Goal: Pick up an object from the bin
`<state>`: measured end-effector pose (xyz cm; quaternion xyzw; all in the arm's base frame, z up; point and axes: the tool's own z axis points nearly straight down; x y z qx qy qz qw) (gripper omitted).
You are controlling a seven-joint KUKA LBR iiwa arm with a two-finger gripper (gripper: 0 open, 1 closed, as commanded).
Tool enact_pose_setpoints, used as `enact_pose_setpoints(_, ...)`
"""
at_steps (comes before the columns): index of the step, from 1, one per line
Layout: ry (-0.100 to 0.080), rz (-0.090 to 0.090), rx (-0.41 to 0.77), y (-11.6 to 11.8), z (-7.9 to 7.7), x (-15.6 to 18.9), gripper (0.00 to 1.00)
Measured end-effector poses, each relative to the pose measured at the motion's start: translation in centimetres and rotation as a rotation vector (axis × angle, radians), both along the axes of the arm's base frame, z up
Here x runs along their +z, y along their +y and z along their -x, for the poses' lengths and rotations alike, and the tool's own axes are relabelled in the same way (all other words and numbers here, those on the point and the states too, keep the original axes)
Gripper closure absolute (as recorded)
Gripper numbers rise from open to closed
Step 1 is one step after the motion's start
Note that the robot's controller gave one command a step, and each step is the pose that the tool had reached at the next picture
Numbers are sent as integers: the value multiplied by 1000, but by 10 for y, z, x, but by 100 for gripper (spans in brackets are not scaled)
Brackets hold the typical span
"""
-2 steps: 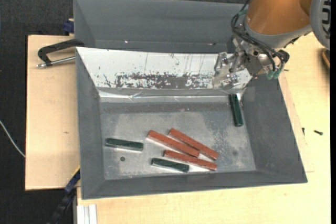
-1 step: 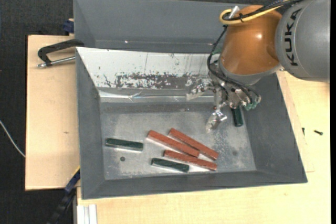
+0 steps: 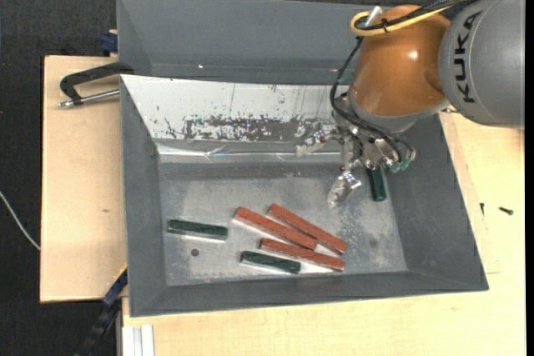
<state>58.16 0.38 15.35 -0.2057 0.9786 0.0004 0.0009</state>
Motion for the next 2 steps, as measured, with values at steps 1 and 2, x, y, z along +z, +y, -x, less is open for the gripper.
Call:
enact_pose_setpoints(1,-10,3,104,23,20,-29,0)
enact_pose_setpoints(2,4,1,132,46,17,-61,0)
